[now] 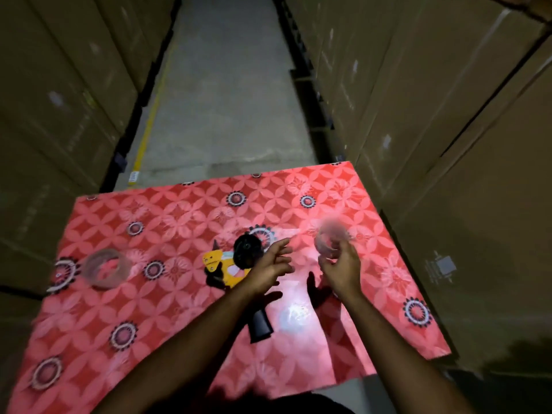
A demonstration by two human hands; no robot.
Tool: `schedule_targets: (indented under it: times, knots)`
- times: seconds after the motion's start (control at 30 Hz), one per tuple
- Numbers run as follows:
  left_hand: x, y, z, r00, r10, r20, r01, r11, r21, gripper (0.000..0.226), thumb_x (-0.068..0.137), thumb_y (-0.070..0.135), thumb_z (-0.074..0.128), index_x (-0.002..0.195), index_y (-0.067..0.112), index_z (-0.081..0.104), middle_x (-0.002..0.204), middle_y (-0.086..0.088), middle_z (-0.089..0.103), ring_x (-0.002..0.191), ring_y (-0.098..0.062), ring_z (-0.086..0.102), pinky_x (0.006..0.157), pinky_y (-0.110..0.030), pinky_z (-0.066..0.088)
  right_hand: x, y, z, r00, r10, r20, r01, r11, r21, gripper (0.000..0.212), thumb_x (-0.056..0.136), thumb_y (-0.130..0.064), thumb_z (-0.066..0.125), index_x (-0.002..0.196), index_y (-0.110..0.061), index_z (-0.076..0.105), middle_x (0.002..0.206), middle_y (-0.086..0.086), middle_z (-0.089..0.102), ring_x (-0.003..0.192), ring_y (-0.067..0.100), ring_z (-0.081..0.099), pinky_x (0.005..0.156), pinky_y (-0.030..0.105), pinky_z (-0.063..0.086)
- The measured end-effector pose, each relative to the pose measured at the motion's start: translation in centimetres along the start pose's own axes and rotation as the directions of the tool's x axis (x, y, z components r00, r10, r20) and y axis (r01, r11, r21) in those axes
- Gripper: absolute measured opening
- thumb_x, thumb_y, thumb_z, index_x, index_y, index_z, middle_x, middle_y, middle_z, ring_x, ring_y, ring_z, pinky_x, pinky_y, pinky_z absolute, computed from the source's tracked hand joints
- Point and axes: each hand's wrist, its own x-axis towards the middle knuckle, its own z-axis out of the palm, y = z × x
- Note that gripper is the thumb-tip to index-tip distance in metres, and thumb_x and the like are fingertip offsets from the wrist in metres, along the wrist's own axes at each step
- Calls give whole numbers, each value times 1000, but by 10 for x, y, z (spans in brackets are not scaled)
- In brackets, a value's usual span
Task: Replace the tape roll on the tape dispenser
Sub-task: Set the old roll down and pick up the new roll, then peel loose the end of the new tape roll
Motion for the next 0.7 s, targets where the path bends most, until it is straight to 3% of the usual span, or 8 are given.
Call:
schedule_targets:
  times: [0.1, 0.17, 0.3, 0.4, 0.43, 0.53, 0.6, 0.7]
  knots:
    - [-6, 5, 0, 993, 109, -46, -110, 994, -27, 62, 72, 18, 64, 127, 49, 62, 123, 13, 68, 99, -12, 61, 78, -35, 48, -1, -7, 0, 995, -96, 15, 97, 995, -19, 45, 79, -1, 75, 122, -5, 63, 117, 14, 61, 88, 22, 62, 80, 35, 54]
    - [-18, 6, -14, 995, 78, -62, -80, 996, -27, 57, 79, 16, 60, 127, 47, 63, 120, 16, 67, 95, -12, 59, 80, -37, 46, -6, -20, 8, 977, -201, 77, 206, 977, -56, 44, 78, -1, 74, 120, -5, 63, 114, 12, 60, 96, 25, 62, 84, 40, 54]
    - [-71, -13, -113, 941, 119, -316, -129, 992, -11, 45, 92, 11, 55, 123, 42, 67, 111, 15, 69, 93, -16, 58, 79, -35, 45, -34, -66, 80, 830, -467, 305, 510, 857, -75, 41, 81, -6, 70, 120, -8, 62, 116, 12, 61, 112, 32, 55, 94, 39, 46]
    - [-94, -19, -187, 854, 263, -448, -152, 951, 269, 43, 91, -7, 57, 117, 26, 67, 116, 1, 69, 107, -20, 62, 78, -17, 49, -53, -99, 131, 733, -546, 406, 618, 784, -61, 40, 87, -17, 68, 125, -10, 59, 120, 11, 60, 115, 30, 53, 96, 39, 44]
    - [-97, -18, -209, 823, 301, -481, -119, 920, 372, 41, 90, -9, 59, 120, 17, 67, 119, -5, 69, 113, -24, 63, 84, -18, 50, -59, -109, 146, 714, -552, 431, 632, 772, -60, 40, 89, -20, 67, 127, -10, 59, 121, 11, 60, 116, 30, 52, 98, 40, 44]
    - [-101, -17, -267, 723, 413, -554, 25, 786, 618, 39, 88, -5, 62, 126, 0, 67, 123, -21, 69, 114, -34, 65, 98, -37, 50, -77, -136, 183, 674, -548, 495, 659, 749, -68, 44, 91, -31, 59, 131, -13, 57, 127, 10, 58, 121, 29, 49, 98, 40, 45]
    - [-100, -14, -296, 706, 462, -537, 53, 721, 691, 43, 86, -2, 64, 129, 3, 67, 120, -21, 69, 112, -36, 63, 95, -41, 49, -86, -150, 200, 655, -541, 527, 669, 740, -72, 49, 90, -35, 53, 134, -14, 55, 129, 10, 56, 124, 30, 47, 95, 40, 47]
    - [-93, -10, -319, 747, 503, -435, 54, 606, 794, 49, 85, 12, 72, 133, 17, 64, 127, -12, 68, 119, -33, 58, 100, -44, 45, -94, -160, 216, 667, -515, 538, 657, 747, -99, 47, 93, -31, 57, 137, -13, 54, 129, 11, 56, 122, 30, 48, 92, 39, 48]
